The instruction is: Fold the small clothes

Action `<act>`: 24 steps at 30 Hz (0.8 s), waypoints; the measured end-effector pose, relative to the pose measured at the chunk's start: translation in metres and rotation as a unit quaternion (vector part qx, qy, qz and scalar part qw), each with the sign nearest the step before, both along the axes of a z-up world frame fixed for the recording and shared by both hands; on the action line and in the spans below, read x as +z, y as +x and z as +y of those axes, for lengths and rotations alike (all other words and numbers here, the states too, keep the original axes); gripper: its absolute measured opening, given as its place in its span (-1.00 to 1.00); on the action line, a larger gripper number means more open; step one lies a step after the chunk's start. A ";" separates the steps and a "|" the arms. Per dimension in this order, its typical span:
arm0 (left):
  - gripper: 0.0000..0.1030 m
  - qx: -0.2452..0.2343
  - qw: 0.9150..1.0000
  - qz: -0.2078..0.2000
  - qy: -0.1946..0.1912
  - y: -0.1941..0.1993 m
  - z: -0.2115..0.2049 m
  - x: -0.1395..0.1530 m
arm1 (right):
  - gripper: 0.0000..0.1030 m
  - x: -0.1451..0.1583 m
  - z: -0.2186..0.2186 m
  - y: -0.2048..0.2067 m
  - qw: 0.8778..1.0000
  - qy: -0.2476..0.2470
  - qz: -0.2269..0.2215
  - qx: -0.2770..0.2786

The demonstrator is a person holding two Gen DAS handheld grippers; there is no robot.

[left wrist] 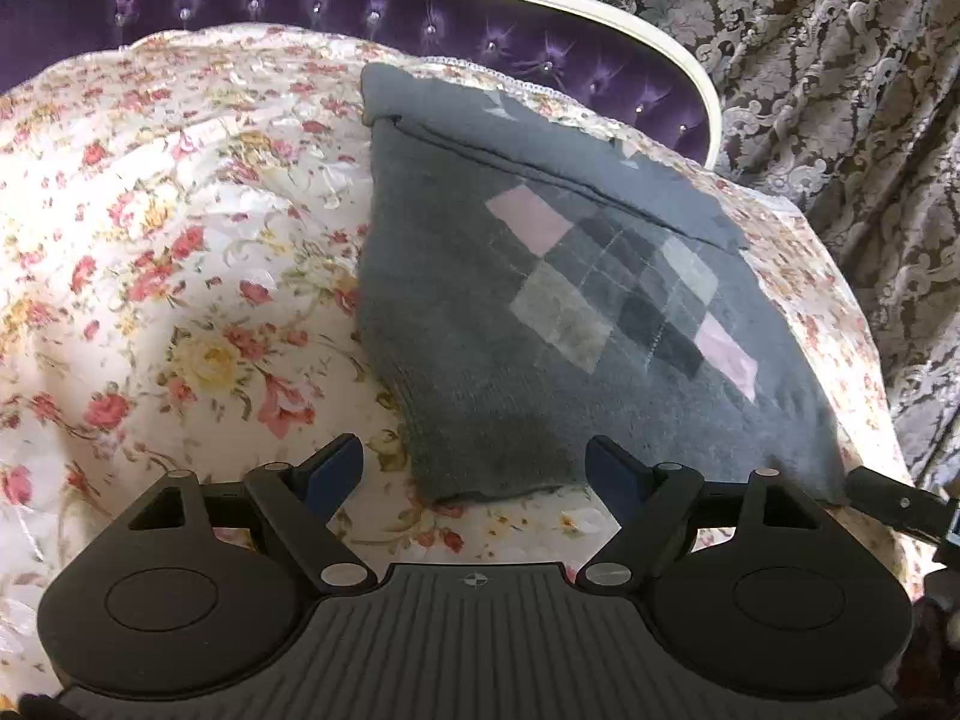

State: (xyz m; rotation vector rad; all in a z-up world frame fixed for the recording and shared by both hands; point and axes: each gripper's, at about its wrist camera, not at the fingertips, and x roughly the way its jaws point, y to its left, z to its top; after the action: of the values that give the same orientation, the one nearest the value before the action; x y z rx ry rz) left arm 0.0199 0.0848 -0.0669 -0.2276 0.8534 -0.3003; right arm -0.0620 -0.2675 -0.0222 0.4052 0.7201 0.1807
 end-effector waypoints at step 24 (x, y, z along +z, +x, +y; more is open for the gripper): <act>0.48 -0.041 0.998 0.014 -0.051 0.029 -0.008 -0.003 | 0.99 -0.012 0.012 0.025 0.998 0.065 -0.004 0.013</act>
State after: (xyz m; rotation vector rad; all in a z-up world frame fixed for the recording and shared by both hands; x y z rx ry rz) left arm 0.0487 0.0767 -0.0702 -0.2933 0.8774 -0.4194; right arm -0.0370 -0.2550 -0.0346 0.5183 0.7075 0.2552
